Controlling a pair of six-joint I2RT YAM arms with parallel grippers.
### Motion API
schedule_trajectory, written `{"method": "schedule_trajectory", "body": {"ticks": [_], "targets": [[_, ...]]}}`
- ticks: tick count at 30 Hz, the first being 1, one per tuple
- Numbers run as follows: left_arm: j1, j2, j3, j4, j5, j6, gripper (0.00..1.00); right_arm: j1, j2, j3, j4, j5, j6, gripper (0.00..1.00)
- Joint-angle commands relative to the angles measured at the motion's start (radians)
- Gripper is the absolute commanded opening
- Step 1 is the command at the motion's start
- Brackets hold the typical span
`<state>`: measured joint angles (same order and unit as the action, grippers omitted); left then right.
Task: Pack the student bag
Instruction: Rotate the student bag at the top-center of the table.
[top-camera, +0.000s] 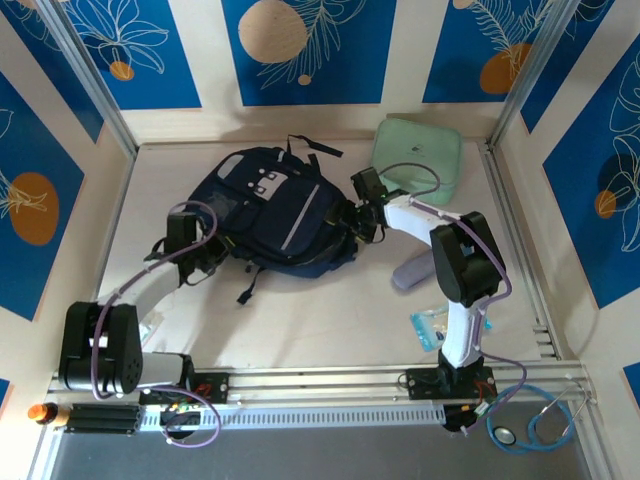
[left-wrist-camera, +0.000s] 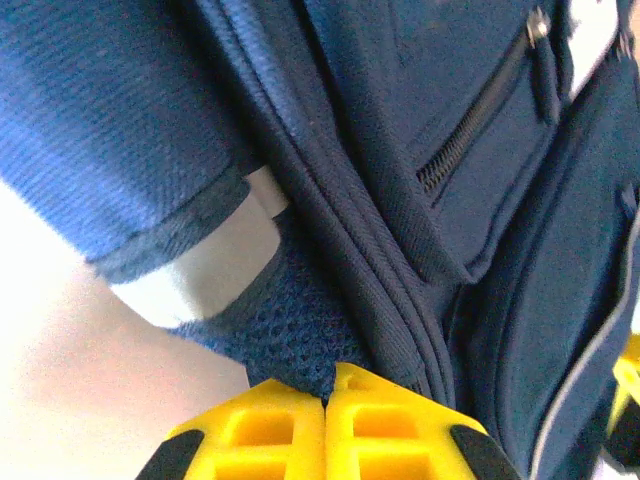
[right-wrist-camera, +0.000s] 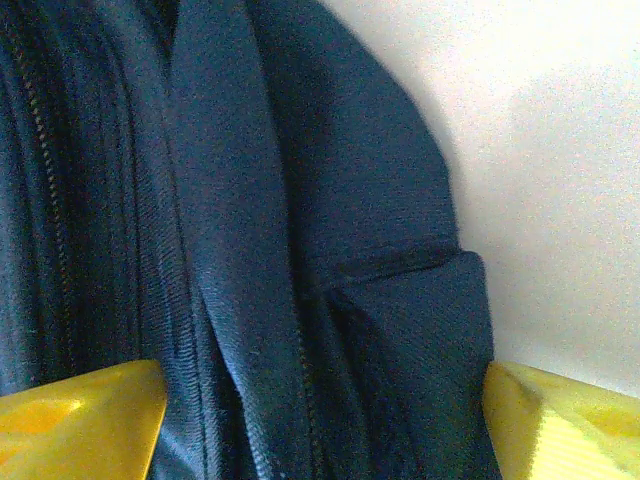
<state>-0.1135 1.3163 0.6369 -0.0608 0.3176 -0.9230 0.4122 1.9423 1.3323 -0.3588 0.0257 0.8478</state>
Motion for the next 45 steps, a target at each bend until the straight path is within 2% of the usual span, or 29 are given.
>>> {"method": "schedule_trajectory", "body": {"ticks": [1,8,10,13,17,23,27,32,38,45], "targets": [[-0.062,-0.045,0.032,0.015,0.067,-0.077,0.00,-0.030,0.028,0.073,-0.009,-0.025,-0.122,0.82],[-0.153,-0.060,0.080,0.037,0.020,-0.105,0.00,-0.083,-0.112,0.088,-0.129,0.147,-0.229,0.86],[-0.177,-0.053,0.097,0.038,0.012,-0.105,0.00,-0.073,-0.175,0.067,-0.181,0.212,-0.249,0.83],[-0.204,-0.042,0.104,0.050,-0.014,-0.113,0.00,-0.015,-0.260,0.031,-0.260,0.297,-0.247,0.81],[-0.222,-0.030,0.101,0.074,-0.035,-0.123,0.00,0.159,-0.321,-0.017,-0.309,0.343,-0.208,0.79],[-0.242,-0.002,0.102,0.115,-0.043,-0.127,0.00,0.401,-0.304,-0.015,-0.284,0.341,-0.113,0.72],[-0.256,0.014,0.106,0.143,-0.044,-0.129,0.00,0.480,-0.253,-0.010,-0.233,0.287,-0.079,0.66],[-0.263,0.042,0.118,0.159,-0.029,-0.129,0.00,0.520,-0.196,-0.002,-0.165,0.263,-0.092,0.57],[-0.266,0.051,0.133,0.153,-0.023,-0.124,0.00,0.518,-0.143,0.025,-0.126,0.272,-0.104,0.45],[-0.267,0.058,0.135,0.172,-0.010,-0.129,0.00,0.523,-0.081,0.083,-0.133,0.356,-0.101,0.36]]}}
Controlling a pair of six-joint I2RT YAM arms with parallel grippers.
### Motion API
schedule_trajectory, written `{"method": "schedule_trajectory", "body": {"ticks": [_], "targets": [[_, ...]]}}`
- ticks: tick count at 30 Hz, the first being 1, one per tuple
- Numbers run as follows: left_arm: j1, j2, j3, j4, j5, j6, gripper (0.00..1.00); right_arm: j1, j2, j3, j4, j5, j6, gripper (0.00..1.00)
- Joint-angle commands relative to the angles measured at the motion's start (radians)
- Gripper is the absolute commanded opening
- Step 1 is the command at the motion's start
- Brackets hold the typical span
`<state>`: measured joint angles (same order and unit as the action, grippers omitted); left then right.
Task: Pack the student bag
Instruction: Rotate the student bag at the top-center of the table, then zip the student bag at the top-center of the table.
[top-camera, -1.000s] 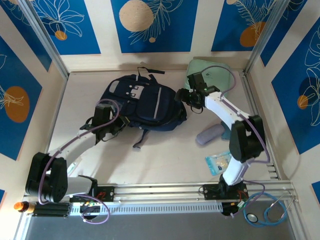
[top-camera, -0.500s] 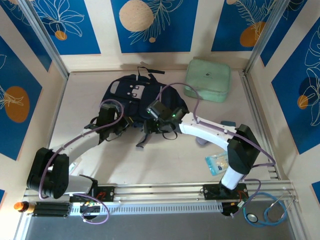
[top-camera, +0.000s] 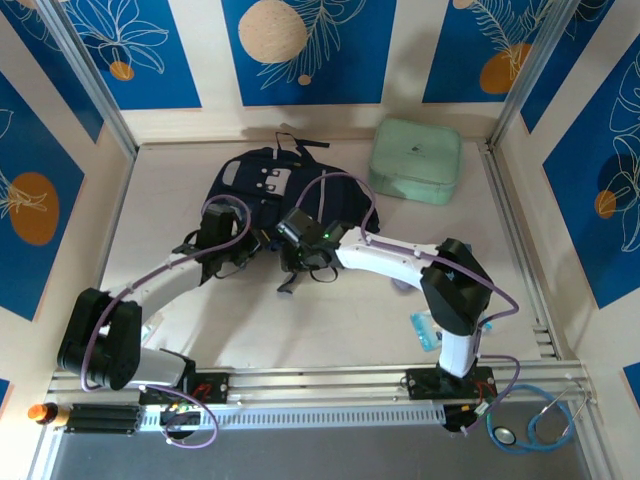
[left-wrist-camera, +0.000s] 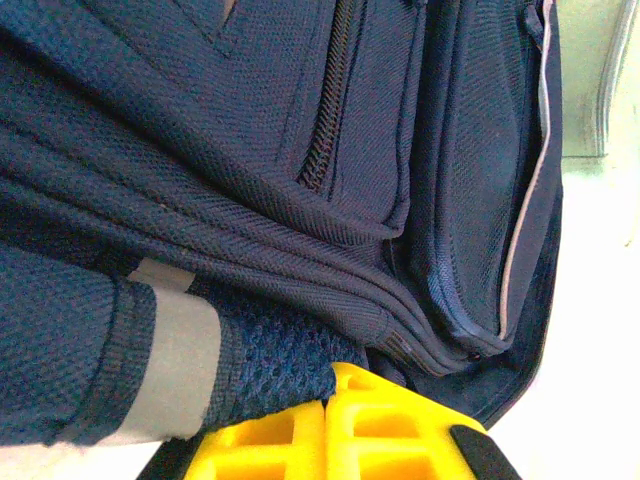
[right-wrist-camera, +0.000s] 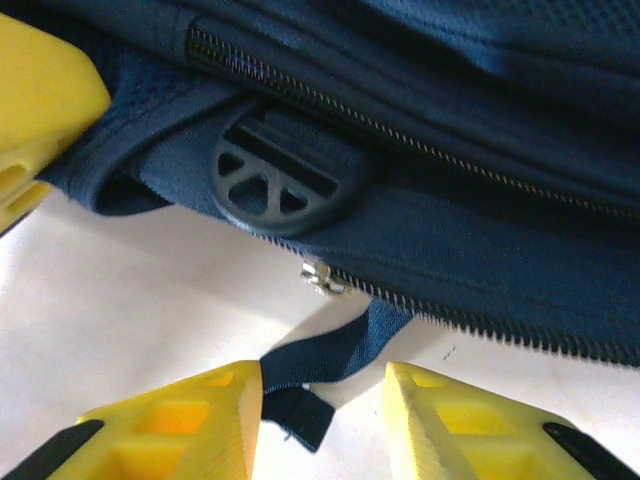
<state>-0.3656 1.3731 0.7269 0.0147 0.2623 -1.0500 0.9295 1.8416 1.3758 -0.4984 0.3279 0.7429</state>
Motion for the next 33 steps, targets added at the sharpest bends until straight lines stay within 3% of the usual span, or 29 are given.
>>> {"method": "schedule_trajectory", "body": {"ticks": [1,20,33], "targets": [[-0.014,0.003,0.044,0.100,0.048,-0.003,0.00,0.008,0.027,0.048,0.006,0.072,0.003,0.35],[-0.015,0.011,0.068,0.098,0.070,-0.016,0.00,0.020,0.167,0.181,0.009,0.326,-0.004,0.29],[-0.004,0.026,0.158,-0.007,0.004,0.078,0.00,0.013,0.070,0.009,0.101,0.382,-0.092,0.14]]}}
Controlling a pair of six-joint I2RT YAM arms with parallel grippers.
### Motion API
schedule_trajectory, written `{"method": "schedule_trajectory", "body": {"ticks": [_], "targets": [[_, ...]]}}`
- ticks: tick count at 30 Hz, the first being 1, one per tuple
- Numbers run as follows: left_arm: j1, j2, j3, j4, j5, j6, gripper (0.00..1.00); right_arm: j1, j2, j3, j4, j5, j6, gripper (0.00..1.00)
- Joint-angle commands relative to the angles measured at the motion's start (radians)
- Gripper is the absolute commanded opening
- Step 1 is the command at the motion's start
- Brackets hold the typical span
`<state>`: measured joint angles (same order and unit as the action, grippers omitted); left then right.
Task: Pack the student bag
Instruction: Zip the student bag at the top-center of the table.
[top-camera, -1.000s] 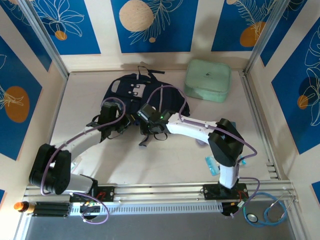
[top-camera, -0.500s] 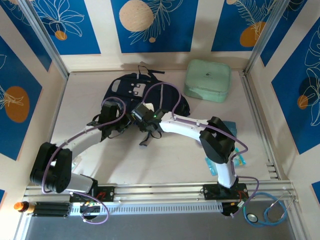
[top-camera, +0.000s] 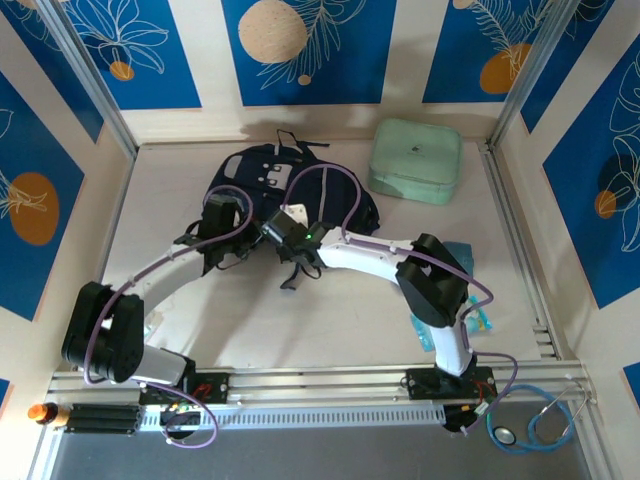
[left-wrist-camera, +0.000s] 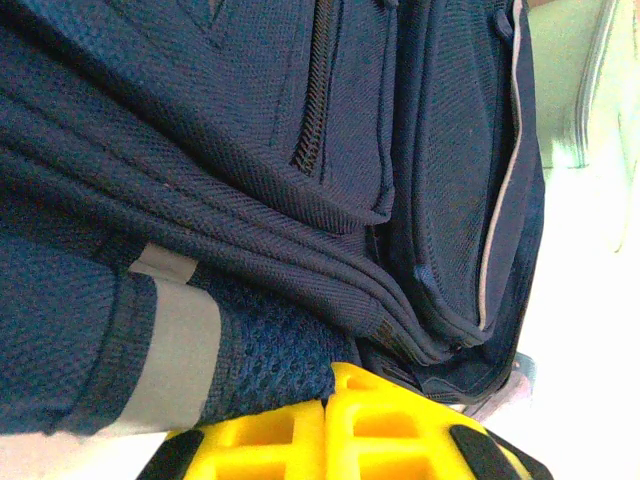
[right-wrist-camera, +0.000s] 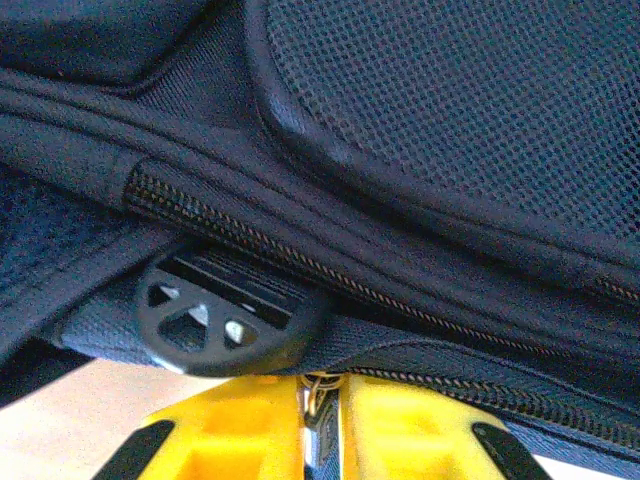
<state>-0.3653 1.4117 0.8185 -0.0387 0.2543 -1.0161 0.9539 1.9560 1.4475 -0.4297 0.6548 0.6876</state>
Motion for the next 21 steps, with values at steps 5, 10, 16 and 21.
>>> {"method": "schedule_trajectory", "body": {"ticks": [5,10,16,21], "targets": [[0.006,-0.001,0.067,0.025,-0.003,0.060,0.00,-0.023,-0.115,-0.179,0.086,0.062,-0.083,0.13],[0.009,0.006,0.064,0.031,0.000,0.059,0.00,-0.037,-0.144,-0.235,0.106,0.052,-0.118,0.13],[0.009,0.016,0.065,0.044,0.015,0.051,0.00,-0.044,-0.124,-0.219,0.153,-0.019,-0.199,0.19],[0.009,0.014,0.062,0.048,0.019,0.046,0.00,-0.049,-0.105,-0.191,0.127,0.000,-0.188,0.18]]}}
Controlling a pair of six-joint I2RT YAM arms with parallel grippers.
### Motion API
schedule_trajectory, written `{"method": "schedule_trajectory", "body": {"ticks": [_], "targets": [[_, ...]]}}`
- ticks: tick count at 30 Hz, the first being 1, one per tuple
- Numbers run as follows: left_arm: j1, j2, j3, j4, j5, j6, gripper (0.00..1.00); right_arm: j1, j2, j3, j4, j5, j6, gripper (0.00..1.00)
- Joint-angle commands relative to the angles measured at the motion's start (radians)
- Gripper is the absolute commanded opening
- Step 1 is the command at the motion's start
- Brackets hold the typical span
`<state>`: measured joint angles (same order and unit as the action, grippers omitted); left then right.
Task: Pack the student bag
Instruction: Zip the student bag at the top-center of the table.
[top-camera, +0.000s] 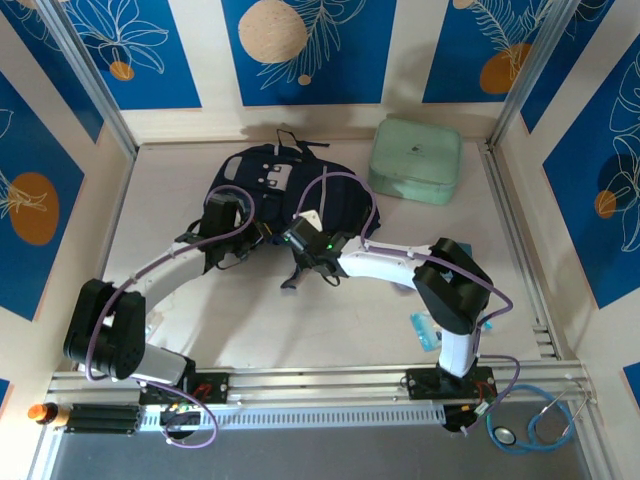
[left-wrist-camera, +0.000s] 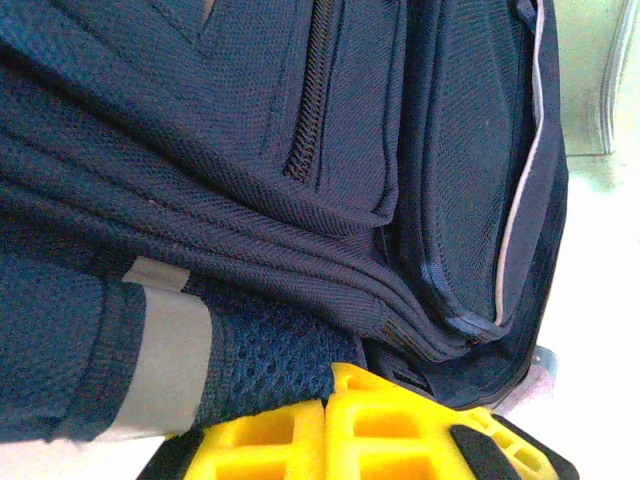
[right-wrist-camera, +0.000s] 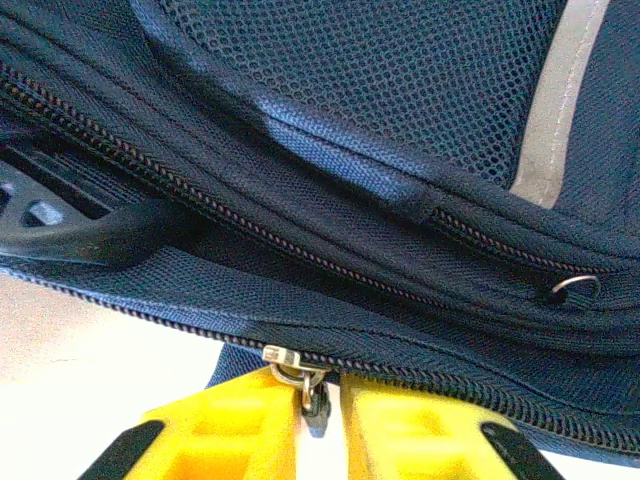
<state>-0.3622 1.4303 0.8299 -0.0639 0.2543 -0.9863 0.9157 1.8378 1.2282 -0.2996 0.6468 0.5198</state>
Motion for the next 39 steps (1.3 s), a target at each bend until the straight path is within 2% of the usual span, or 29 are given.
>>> {"method": "schedule_trajectory", "body": {"ticks": [1,9,12,18,24,28,30,33,39], "targets": [[0.006,-0.005,0.050,0.070,0.019,0.018,0.00,-0.015,0.013,0.027,-0.007,0.010,-0.019,0.17],[0.006,-0.007,0.044,0.064,-0.006,0.022,0.00,-0.037,-0.014,-0.012,-0.030,0.031,0.011,0.11],[0.009,-0.007,0.040,0.051,-0.039,0.023,0.00,-0.043,-0.041,-0.045,-0.051,0.047,0.017,0.02],[0.020,-0.003,-0.008,0.077,-0.098,-0.004,0.00,-0.081,-0.137,-0.161,-0.105,0.088,0.086,0.01],[0.025,0.029,-0.017,0.105,-0.092,-0.015,0.00,-0.142,-0.187,-0.215,-0.151,0.043,0.140,0.00],[0.049,0.060,-0.008,0.117,-0.088,0.001,0.00,-0.138,-0.196,-0.183,-0.131,-0.032,0.076,0.00],[0.074,0.068,-0.017,0.137,-0.056,0.029,0.08,-0.133,-0.198,-0.160,-0.096,-0.143,0.008,0.00],[0.122,0.048,-0.053,0.116,-0.038,0.065,0.26,-0.130,-0.166,-0.078,-0.099,-0.394,-0.091,0.00],[0.255,-0.079,-0.187,0.081,-0.035,0.051,0.44,-0.077,-0.062,0.092,-0.126,-0.568,-0.130,0.00]]}}
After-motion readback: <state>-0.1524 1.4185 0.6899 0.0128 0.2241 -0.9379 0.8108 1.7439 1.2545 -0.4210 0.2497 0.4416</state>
